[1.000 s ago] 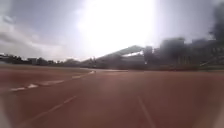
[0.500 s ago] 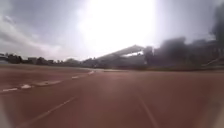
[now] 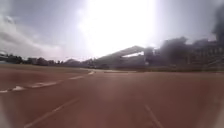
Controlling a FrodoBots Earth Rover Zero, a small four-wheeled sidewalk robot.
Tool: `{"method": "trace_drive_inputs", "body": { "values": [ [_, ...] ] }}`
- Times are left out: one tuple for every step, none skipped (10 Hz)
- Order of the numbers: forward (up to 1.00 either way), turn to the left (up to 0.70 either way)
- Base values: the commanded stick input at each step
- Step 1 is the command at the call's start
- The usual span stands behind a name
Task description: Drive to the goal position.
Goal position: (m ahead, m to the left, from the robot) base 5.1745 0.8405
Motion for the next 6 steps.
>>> {"method": "trace_drive_inputs", "body": {
  "values": [
    [0.7,0.0],
    [0.7,0.0],
    [0.7,0.0],
    [0.7,0.0],
    [0.7,0.0],
    [0.7,0.0]
  ]
}}
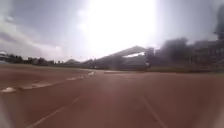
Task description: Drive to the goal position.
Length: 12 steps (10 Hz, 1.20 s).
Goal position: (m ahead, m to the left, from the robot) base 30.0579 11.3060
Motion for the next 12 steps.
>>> {"method": "trace_drive_inputs", "body": {
  "values": [
    [0.7,0.0],
    [0.7,0.0],
    [0.7,0.0],
    [0.7,0.0],
    [0.7,0.0],
    [0.7,0.0],
    [0.7,0.0],
    [0.7,0.0],
    [0.7,0.0],
    [0.7,0.0],
    [0.7,0.0],
    [0.7,0.0]
  ]
}}
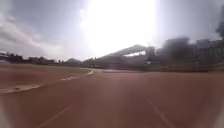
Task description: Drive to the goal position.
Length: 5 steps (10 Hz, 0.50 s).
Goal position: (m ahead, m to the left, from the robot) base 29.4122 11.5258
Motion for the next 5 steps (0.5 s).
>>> {"method": "trace_drive_inputs", "body": {
  "values": [
    [0.7,0.0],
    [0.7,0.0],
    [0.7,0.0],
    [0.7,0.0],
    [0.7,0.0]
  ]
}}
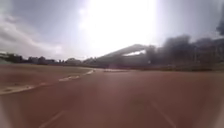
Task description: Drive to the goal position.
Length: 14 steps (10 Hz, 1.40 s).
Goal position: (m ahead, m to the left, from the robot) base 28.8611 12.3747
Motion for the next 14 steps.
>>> {"method": "trace_drive_inputs", "body": {
  "values": [
    [0.7,0.0],
    [0.7,0.0],
    [0.7,0.0],
    [0.7,0.0],
    [0.7,0.0],
    [0.7,0.0],
    [0.7,0.0],
    [0.7,0.0],
    [0.7,0.0],
    [0.7,0.0],
    [0.7,0.0],
    [0.7,0.0],
    [0.7,0.0],
    [0.7,0.0]
  ]
}}
